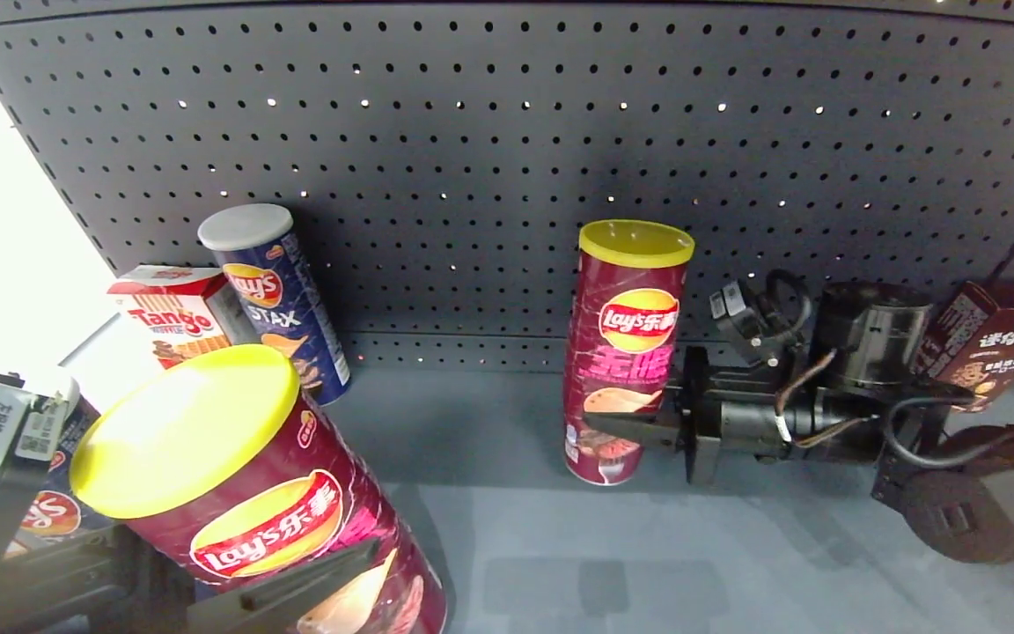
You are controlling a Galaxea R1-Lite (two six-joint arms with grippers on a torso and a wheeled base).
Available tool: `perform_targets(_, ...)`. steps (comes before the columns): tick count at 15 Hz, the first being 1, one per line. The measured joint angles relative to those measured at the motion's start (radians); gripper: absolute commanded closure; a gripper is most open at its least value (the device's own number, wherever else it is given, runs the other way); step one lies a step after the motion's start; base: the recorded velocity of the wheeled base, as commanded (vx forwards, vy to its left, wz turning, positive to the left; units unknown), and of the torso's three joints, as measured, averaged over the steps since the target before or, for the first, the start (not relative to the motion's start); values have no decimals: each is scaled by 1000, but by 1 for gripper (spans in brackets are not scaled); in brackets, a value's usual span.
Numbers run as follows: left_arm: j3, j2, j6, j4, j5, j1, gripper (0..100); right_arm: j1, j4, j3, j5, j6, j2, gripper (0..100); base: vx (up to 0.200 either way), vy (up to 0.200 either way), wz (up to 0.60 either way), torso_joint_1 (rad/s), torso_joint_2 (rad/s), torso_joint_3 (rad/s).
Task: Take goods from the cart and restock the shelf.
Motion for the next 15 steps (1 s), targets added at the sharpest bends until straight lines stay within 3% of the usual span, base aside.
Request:
perform_targets(5,-2,-1,0,0,5,0,100,67,-131,309,-86,-2,-175,100,0,0,0,0,0,0)
perform_targets(8,-2,-1,0,0,6,-1,100,120,-221,429,-154,-2,-200,100,0,0,0,0,0,0)
perform_targets(15,-6,-2,1,1,7,-1,100,142,-233,460,-168,-6,-173,100,0,0,0,0,0,0)
